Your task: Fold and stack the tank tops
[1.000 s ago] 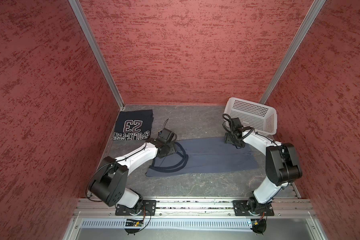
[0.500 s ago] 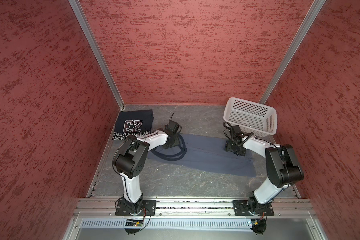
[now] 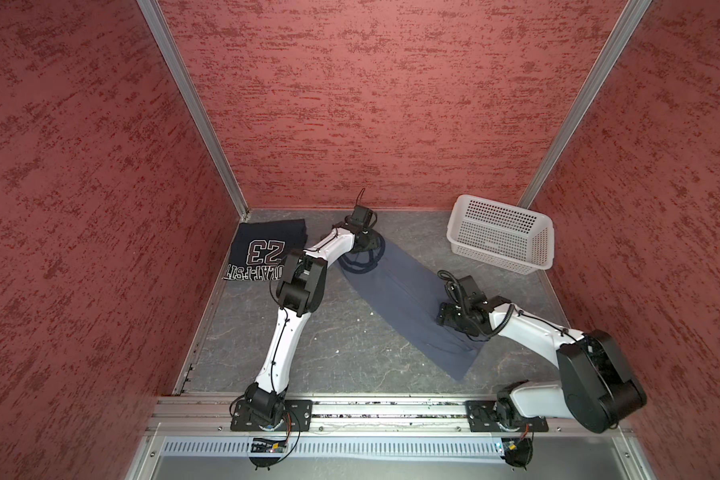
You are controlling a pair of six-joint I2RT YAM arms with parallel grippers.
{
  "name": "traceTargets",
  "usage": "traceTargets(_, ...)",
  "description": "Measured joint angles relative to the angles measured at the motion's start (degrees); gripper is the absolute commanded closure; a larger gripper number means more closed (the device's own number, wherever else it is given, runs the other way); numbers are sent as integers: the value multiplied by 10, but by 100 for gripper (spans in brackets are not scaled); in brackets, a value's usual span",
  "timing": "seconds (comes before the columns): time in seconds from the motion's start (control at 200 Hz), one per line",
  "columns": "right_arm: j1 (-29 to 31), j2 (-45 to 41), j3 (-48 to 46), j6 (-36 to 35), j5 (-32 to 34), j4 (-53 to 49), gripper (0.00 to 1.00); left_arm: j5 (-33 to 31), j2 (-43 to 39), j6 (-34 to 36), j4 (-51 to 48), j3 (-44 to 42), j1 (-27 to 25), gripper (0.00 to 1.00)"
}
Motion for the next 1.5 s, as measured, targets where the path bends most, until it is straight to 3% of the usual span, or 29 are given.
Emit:
traceTargets(0.23,199,9,14,103,-35,32,18,40,69,32,-46,130,17,34)
traceTargets(0.376,265,30,49,127,-53,-5,18,56,72,48,-89,157,19,32)
traceTargets(0.586,245,10,100,86,25,-96,18,43,6,52,-164,127,-4,31)
traceTargets(0.791,186,31,125,12,104,-125,19,31,-219,0,-130,-146,-36,34)
traceTargets(0.897,187,56,140,-15,112,-125,20,35,-273,-30,-97,-250,-46,35)
traceTargets(1.027,194,87,144,-31,113,-122,21,38,-261,-52,-66,-306,-48,37)
traceTargets(1.187,220,114,144,-36,105,-120,22,38,-221,-57,-47,-310,-49,36)
traceTargets(1.498,309,123,134,6,66,-106,23,72,-139,-22,-8,-213,-49,39)
